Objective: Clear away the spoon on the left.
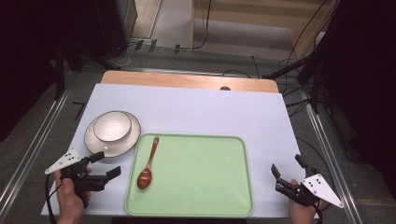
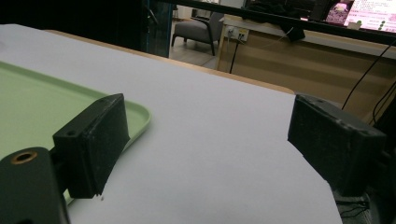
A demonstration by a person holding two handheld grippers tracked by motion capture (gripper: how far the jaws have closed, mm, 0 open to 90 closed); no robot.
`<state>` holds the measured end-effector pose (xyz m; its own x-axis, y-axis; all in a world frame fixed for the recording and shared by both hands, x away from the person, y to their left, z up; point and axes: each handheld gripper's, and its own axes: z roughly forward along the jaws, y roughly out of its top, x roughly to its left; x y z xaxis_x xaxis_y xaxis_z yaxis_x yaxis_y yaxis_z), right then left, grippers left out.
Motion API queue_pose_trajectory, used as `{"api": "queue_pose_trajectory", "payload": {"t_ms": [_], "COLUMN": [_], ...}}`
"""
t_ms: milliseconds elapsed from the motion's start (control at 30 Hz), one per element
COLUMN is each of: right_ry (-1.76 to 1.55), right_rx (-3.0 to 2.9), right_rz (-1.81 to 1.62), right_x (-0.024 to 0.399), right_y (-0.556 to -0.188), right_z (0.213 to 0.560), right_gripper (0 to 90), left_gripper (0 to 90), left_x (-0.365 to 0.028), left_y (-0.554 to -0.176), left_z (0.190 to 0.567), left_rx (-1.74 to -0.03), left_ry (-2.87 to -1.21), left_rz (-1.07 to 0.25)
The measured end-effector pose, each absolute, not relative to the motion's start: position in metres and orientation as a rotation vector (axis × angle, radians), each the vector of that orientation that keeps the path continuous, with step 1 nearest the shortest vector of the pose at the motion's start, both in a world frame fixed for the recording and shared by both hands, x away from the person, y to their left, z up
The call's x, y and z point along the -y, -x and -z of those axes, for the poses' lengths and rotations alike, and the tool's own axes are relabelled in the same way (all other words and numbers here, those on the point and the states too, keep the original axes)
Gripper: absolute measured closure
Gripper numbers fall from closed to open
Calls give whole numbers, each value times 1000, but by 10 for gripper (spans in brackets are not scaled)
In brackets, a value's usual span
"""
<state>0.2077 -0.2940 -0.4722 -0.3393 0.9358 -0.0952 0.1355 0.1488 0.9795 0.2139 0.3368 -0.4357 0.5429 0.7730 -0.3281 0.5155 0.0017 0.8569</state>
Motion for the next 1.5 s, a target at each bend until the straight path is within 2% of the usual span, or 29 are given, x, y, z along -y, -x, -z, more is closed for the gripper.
{"api": "queue_pose_trajectory", "payload": {"t_ms": [1033, 1500], "right_ry": [-1048, -1049], "right_rx": [-1630, -1632], "right_rz": [-1277, -1276], "right_x": [295, 294], "right_y": [-207, -207], "right_z": [472, 472], "right_gripper": [132, 132], "left_gripper": [0, 0], "left_x": [-405, -406], "left_y": [-197, -199], "left_z": [442, 446], "left_rx": [-1233, -1246], "left_ry": [-1536, -1538], "left_rz": [-397, -406]}}
